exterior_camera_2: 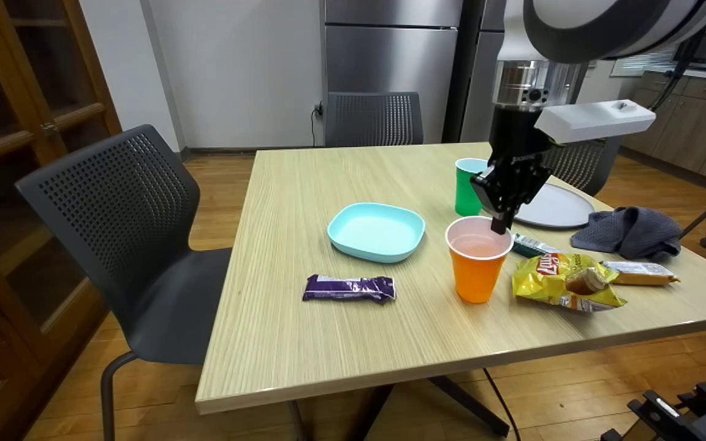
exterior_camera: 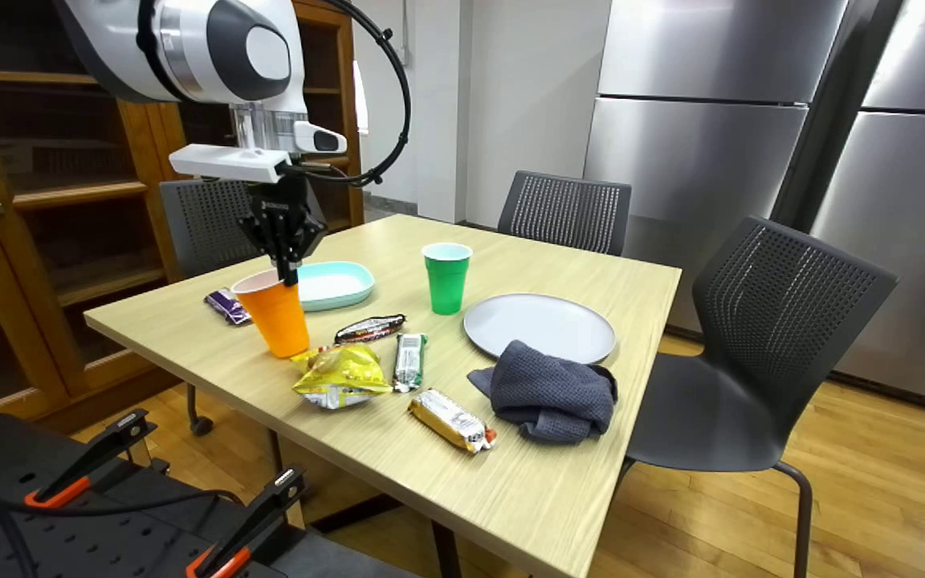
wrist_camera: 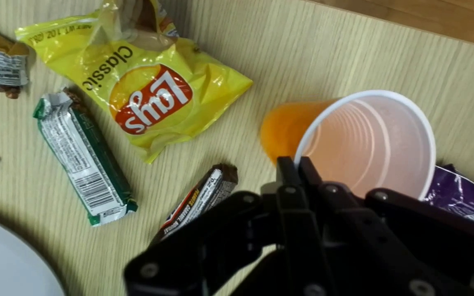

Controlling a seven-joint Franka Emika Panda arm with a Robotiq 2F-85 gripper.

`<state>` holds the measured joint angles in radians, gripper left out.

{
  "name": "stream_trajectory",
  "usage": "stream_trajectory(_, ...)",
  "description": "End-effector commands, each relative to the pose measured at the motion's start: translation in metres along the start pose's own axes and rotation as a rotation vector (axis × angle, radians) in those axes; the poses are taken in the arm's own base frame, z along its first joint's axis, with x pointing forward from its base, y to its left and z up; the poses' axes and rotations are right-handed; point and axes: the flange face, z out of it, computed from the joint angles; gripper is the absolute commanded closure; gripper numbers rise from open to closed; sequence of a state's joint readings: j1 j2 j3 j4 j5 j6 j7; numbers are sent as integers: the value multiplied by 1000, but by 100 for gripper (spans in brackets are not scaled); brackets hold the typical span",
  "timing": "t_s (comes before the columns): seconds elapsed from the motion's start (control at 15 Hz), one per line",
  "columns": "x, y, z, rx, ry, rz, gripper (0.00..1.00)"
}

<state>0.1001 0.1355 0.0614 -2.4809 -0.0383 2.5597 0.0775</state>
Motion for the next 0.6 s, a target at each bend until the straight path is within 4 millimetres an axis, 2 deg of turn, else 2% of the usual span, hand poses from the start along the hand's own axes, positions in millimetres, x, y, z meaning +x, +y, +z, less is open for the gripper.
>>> stream_trajectory(0.0, 2, -5, -37, 79, 22, 6, 99)
stream_trajectory(0.13, 8, -1, -57, 118, 54, 32, 99)
stream_trajectory(0.53, 31, 29, -118, 186, 155, 114, 99)
